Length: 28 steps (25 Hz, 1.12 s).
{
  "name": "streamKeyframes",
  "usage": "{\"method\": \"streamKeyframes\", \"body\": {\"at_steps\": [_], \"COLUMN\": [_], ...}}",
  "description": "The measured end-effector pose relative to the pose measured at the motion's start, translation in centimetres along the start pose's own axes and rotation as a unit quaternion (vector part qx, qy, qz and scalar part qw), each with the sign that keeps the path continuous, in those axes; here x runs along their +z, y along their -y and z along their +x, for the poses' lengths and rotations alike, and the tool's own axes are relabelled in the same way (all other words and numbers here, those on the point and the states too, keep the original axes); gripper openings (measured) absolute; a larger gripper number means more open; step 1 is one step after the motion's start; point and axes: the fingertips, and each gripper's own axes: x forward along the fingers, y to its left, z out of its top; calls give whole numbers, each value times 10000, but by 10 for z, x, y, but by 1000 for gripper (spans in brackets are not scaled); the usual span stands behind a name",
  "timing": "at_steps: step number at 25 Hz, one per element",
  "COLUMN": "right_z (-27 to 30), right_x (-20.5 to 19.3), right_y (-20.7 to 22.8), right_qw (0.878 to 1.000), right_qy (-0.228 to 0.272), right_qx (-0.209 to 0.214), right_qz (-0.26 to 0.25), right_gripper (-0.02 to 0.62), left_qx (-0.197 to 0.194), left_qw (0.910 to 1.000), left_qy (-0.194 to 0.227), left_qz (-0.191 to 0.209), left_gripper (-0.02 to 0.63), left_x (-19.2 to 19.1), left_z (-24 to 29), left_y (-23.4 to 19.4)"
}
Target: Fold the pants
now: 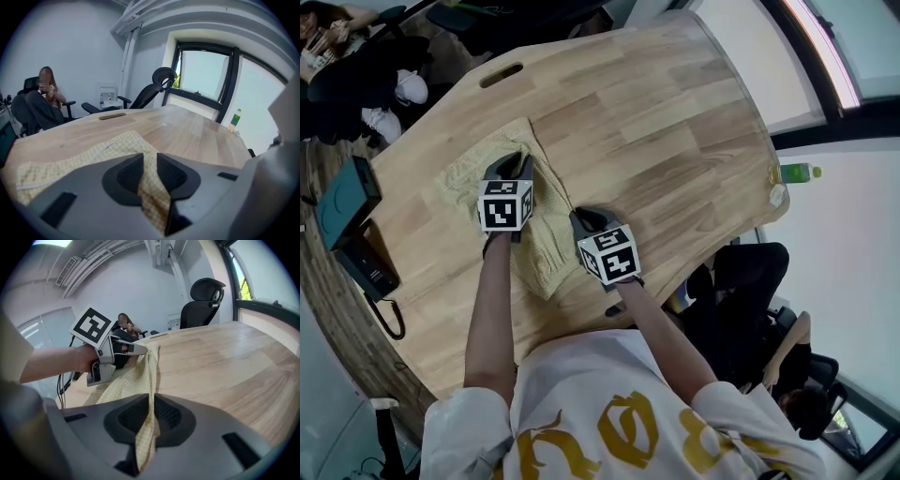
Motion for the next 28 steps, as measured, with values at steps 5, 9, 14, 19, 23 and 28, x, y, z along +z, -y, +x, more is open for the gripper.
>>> {"method": "streamKeyframes", "body": {"at_steps": [5, 9, 14, 19, 23, 28], "right_z": [-7, -20, -27, -36, -36, -39], "right_x": [5, 6, 5, -8, -19, -36], "right_y": [-3, -10, -23, -35, -39, -38], "right_qw": [9999, 9997, 9994, 9990, 9987, 9989], "right_qy": [38, 118, 114, 35, -55, -176], "right_qx": [121, 171, 340, 427, 481, 397], "right_qz": [62, 84, -2, -91, -137, -166], "right_gripper": [86, 104, 138, 153, 173, 186], "left_qx": [-33, 35, 168, 270, 372, 416], "left_qw": [9999, 9996, 9992, 9991, 9986, 9980], "left_qy": [139, 262, 372, 334, 295, 154], "left_qz": [-57, 16, 25, -45, -215, -455], "left_gripper": [158, 173, 173, 173, 173, 173], "left_x": [12, 20, 20, -3, -29, -67], "left_z": [-12, -31, -59, -89, -112, -137], "left_y": [2, 5, 3, 10, 13, 24]}}
